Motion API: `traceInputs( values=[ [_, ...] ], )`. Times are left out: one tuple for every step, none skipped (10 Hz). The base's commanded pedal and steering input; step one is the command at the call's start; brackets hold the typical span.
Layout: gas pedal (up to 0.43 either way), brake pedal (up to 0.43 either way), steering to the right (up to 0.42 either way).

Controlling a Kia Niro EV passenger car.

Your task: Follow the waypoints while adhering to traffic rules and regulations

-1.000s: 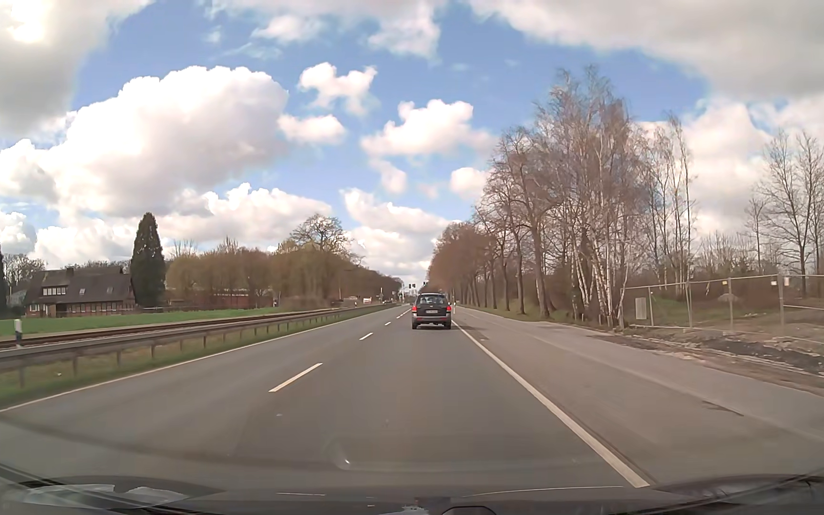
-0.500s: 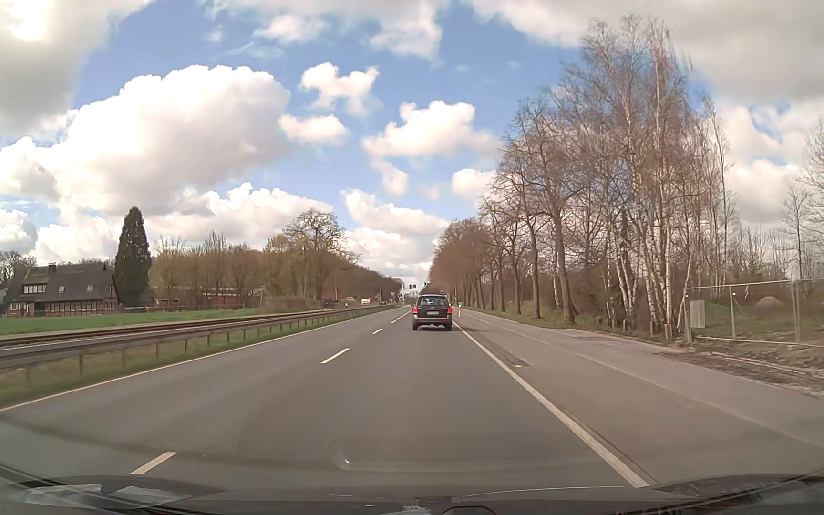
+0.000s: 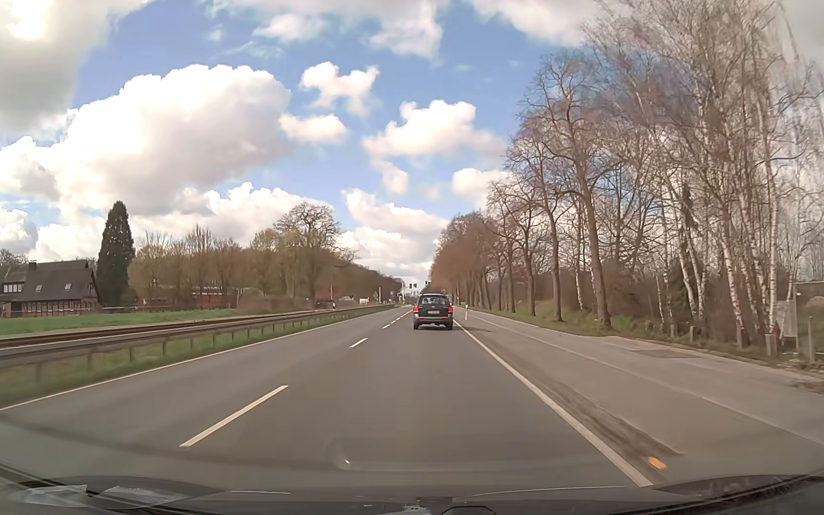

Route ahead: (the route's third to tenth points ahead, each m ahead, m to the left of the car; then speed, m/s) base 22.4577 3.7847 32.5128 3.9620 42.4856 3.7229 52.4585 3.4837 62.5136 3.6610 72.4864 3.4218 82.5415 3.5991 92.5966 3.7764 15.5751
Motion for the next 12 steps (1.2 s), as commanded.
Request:
traceInputs(
  values=[
    [0.189, 0.000, -0.002],
    [0.189, 0.000, -0.002],
    [0.189, 0.000, -0.002],
    [0.189, 0.000, -0.002],
    [0.189, 0.000, -0.002],
    [0.189, 0.000, -0.002],
    [0.189, 0.000, -0.002],
    [0.189, 0.000, -0.002],
    [0.189, 0.000, -0.002],
    [0.189, 0.000, -0.002],
    [0.189, 0.000, -0.002],
    [0.189, 0.000, -0.002]
  ],
)
